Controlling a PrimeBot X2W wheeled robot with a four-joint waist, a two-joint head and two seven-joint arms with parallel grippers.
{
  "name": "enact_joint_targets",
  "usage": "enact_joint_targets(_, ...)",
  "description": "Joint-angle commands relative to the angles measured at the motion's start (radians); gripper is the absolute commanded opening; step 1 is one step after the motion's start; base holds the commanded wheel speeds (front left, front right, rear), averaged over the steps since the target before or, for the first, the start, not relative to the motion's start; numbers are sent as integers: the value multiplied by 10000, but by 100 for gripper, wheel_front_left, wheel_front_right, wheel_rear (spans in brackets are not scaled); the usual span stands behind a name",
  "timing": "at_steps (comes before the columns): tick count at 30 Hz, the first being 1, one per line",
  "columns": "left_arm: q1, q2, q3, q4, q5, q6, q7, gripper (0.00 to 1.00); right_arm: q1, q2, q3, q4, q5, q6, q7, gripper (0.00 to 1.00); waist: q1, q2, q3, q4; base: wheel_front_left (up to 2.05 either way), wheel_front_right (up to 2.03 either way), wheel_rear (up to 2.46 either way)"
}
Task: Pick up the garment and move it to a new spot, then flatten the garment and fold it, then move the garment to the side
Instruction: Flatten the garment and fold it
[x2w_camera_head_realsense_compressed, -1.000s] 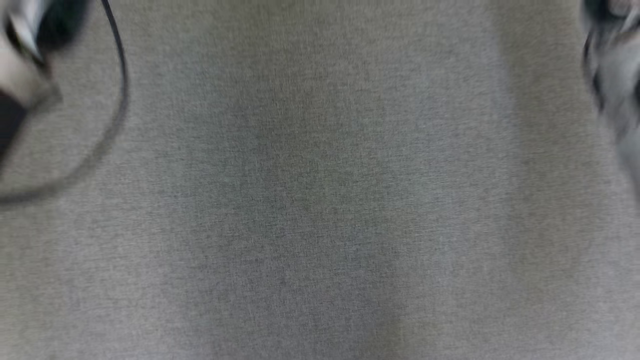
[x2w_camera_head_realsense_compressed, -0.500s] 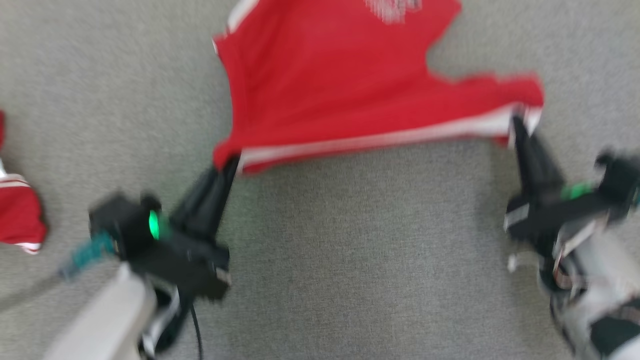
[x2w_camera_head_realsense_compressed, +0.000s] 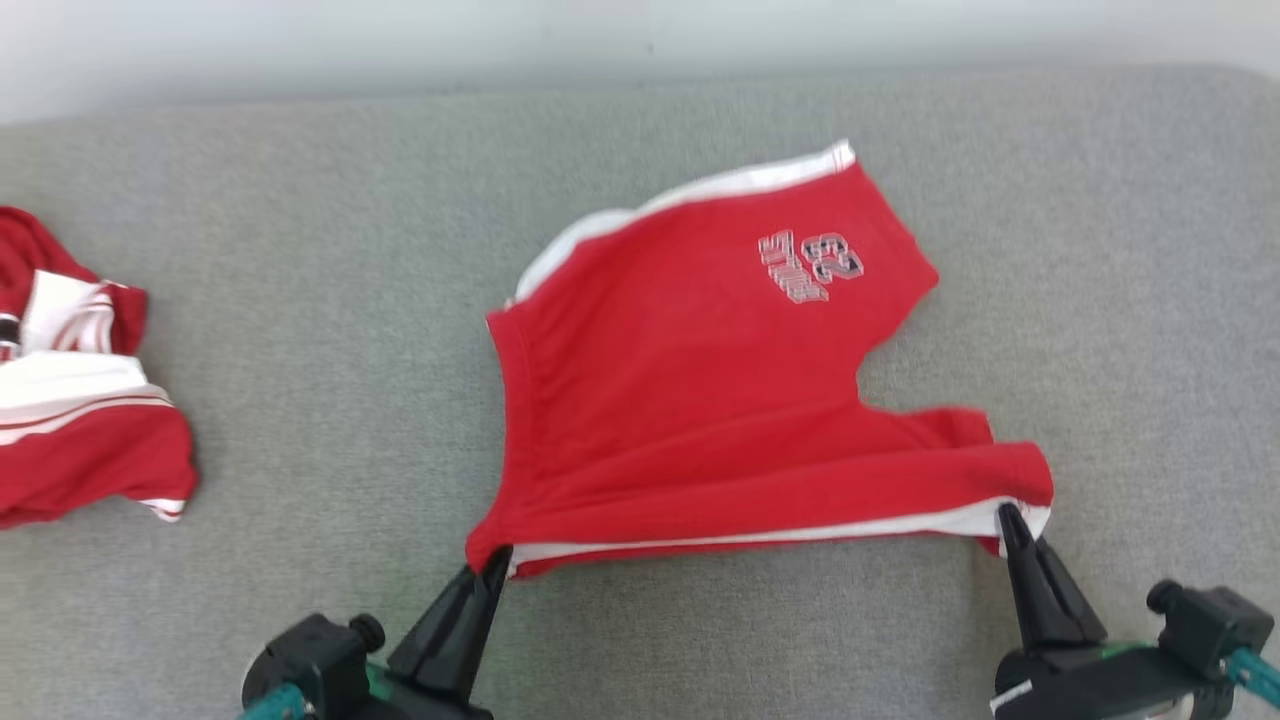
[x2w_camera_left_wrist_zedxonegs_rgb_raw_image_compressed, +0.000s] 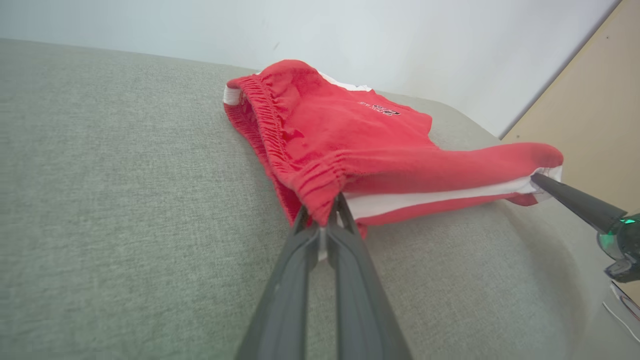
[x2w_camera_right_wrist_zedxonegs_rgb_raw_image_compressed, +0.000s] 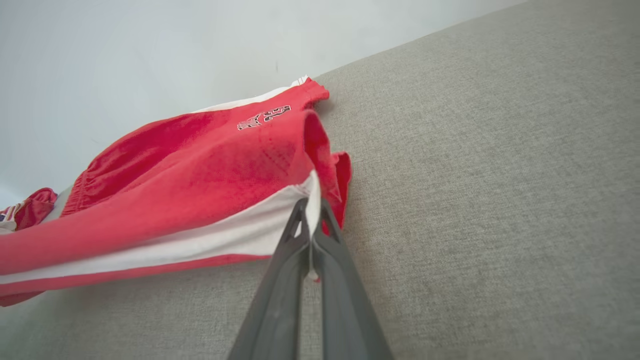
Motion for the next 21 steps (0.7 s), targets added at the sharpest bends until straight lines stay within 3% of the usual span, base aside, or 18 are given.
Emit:
enact_joint_targets(1,311,-118,150,64,146,-75,-35,0,336,171,-203,-193,-159,6,98,0,4,3,-414,185,0,0,0)
enact_joint_targets(21,340,-853,145,303,503,-148,-34,0,971,714,-1249,-999,-771,6,911,0,4,3,-771,365,0,0,0)
